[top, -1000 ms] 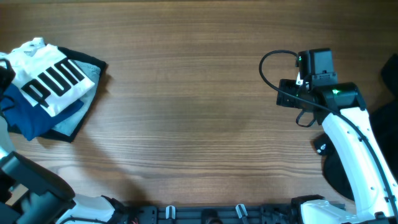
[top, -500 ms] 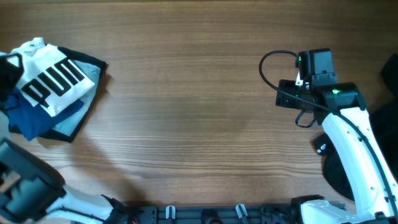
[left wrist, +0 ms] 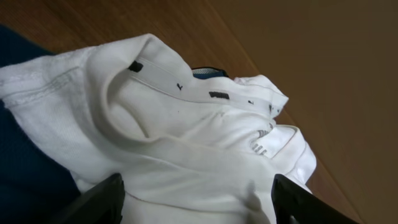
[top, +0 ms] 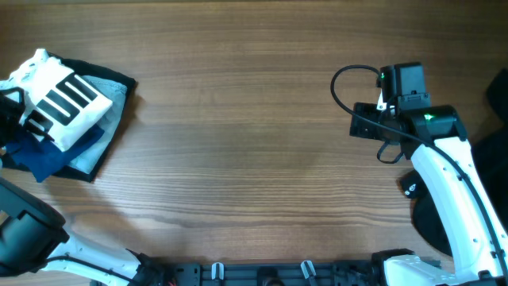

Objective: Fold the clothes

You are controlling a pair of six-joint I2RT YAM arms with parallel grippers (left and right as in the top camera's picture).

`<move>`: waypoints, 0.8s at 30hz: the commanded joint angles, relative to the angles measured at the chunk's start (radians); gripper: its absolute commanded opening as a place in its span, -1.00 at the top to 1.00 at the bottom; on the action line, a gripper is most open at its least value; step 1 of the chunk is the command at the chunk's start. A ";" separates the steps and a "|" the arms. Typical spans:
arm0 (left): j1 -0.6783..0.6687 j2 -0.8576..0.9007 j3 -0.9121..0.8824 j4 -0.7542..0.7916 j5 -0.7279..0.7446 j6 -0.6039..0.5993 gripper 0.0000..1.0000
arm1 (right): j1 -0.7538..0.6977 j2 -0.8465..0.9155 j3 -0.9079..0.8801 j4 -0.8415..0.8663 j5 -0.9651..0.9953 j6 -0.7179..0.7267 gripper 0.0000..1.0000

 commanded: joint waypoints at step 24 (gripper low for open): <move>-1.005 -0.414 0.006 -0.522 -0.472 0.063 -1.00 | 0.002 0.054 0.006 0.141 -0.158 -0.003 -1.00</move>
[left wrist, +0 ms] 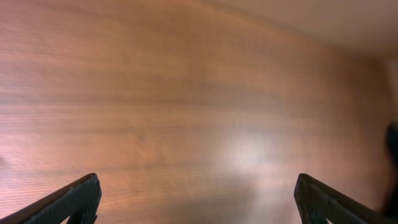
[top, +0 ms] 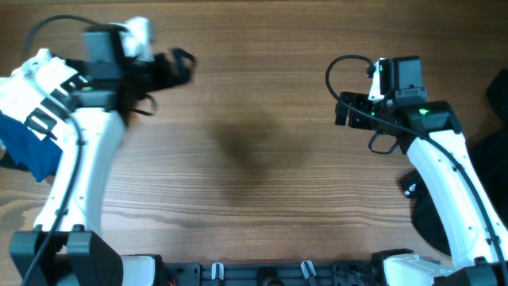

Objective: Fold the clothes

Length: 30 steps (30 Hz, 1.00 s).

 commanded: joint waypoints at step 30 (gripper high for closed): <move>-0.377 -0.855 -0.505 -0.176 -0.494 0.010 -1.00 | 0.002 -0.723 -0.431 0.045 0.004 0.062 -0.99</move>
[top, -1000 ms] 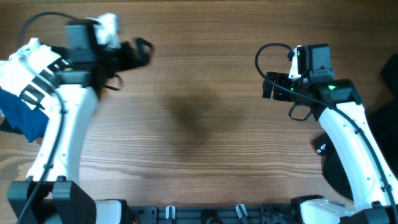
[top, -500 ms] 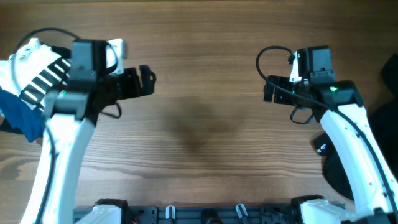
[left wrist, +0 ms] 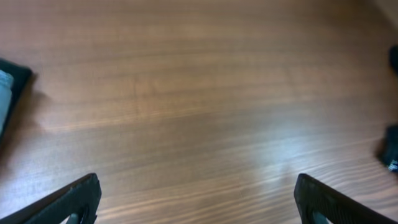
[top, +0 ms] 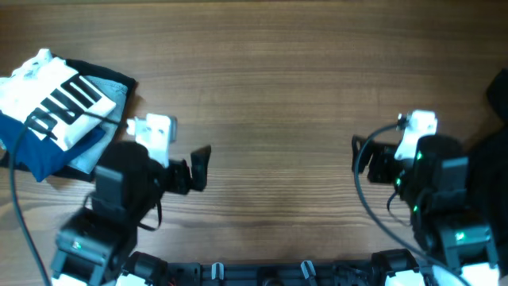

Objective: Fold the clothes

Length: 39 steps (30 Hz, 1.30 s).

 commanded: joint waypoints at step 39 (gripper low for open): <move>-0.041 0.198 -0.195 0.088 -0.188 -0.020 -1.00 | 0.002 0.004 -0.132 0.036 0.044 0.030 -1.00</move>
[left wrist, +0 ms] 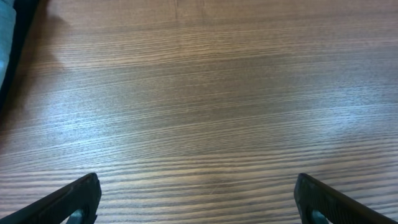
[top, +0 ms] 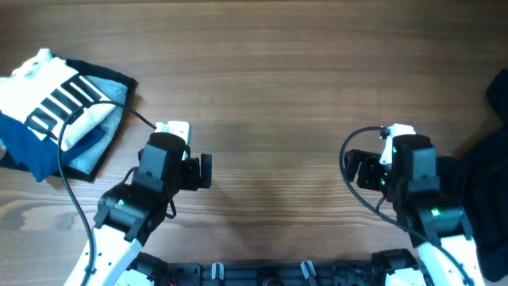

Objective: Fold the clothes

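The clothes lie in a pile (top: 59,115) at the table's far left: a white garment with black stripes (top: 55,99) on top of light blue and navy pieces. Only the pile's dark edge (left wrist: 13,43) shows in the left wrist view. My left gripper (top: 203,171) hovers over bare wood right of the pile. It is open and holds nothing, its fingertips (left wrist: 78,200) wide apart. My right gripper (top: 355,171) is at the right, facing the table's middle. From overhead its jaws look like one dark block.
A dark cloth (top: 486,171) hangs at the right edge beside the right arm, with more of it at the far right (top: 500,87). Bare wooden tabletop (top: 270,95) lies between the arms. Their cables loop beside each wrist.
Both arms have shifted only a little near the front edge. The left wrist camera now sits closer to the wood. The pile has not moved, and the left gripper stays open.
First my left gripper was open over the white garment on the pile. Then it was above the table's back left with nothing in it, the pile left behind. Later both arms were near the front edge, where they are now.
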You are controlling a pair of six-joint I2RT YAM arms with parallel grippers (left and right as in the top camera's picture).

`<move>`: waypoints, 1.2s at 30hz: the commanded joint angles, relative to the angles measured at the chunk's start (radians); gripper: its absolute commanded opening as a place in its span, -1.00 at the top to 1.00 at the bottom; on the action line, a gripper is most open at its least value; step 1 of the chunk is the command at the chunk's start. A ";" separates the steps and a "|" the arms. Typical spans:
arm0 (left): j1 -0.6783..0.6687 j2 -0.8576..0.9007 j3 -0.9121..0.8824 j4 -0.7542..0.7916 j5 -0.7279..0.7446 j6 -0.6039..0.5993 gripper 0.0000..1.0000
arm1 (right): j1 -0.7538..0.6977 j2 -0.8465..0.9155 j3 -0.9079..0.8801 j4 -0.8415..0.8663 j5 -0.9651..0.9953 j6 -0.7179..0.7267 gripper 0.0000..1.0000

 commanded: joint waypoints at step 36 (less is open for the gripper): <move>-0.005 0.020 -0.004 0.000 -0.017 -0.009 -1.00 | 0.002 -0.796 -0.669 0.821 -0.144 -0.415 -1.00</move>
